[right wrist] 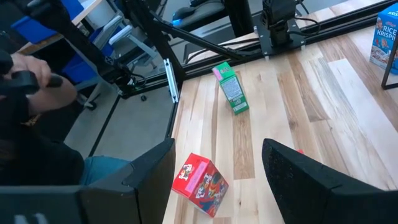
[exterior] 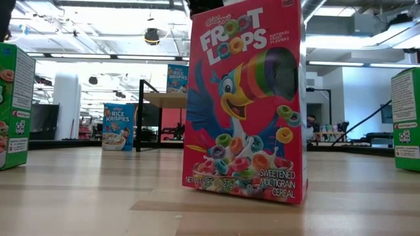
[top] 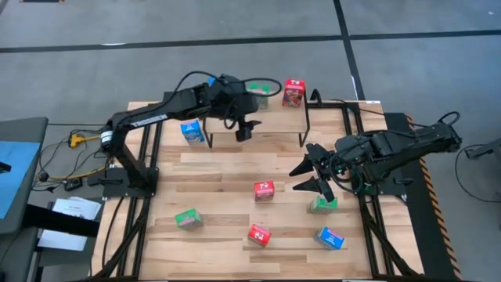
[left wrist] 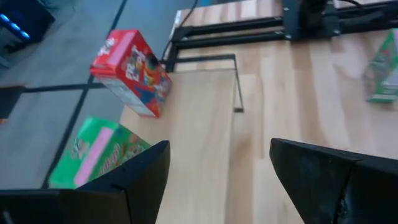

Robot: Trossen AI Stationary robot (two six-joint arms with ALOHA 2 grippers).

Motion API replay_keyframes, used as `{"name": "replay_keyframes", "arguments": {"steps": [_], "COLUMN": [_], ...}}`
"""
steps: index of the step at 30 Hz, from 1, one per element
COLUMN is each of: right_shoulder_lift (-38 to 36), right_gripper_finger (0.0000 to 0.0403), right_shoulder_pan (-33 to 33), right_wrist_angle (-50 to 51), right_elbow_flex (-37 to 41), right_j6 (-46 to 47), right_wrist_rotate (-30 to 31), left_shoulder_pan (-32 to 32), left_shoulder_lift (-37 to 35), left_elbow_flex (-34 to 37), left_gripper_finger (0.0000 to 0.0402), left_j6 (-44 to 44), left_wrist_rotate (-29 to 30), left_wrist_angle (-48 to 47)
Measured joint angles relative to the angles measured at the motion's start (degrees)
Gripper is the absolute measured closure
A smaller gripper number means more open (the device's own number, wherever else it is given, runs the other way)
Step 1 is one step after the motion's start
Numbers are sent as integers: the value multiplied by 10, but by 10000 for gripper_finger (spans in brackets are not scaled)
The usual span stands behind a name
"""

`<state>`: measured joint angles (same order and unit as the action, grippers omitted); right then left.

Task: Stack cereal on shelf
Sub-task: Put the top red cereal box on the shelf aligned with the other red cereal box

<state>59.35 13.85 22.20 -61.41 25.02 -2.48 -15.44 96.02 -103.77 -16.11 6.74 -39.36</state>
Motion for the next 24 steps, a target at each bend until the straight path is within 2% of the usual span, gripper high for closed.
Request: {"name": "replay_keyframes", "arguments": {"steps": [4, 10, 17, 24], "right_shoulder_lift": [0, 0, 0, 0], "right_gripper_finger": [137, 137, 137, 137], "right_shoulder_pan": [-3, -4, 6, 7], "right_wrist_angle": [0, 1, 7, -5], "right_elbow_flex": [0, 0, 0, 0], "right_j6": [0, -20, -88, -90], "right_wrist_rotate": [0, 0, -4, -4], "left_shoulder_pan": [19, 38, 53, 88], "left_shoulder_lift": [-27, -57, -94, -123], "left_elbow_flex": [0, 0, 0, 0], "left_gripper_finger": [134, 134, 134, 134], "left_j6": [10, 35, 88, 140], "left_wrist_rotate": [6, 79, 82, 118], "left_wrist_angle": [-41, -86, -155, -211]}}
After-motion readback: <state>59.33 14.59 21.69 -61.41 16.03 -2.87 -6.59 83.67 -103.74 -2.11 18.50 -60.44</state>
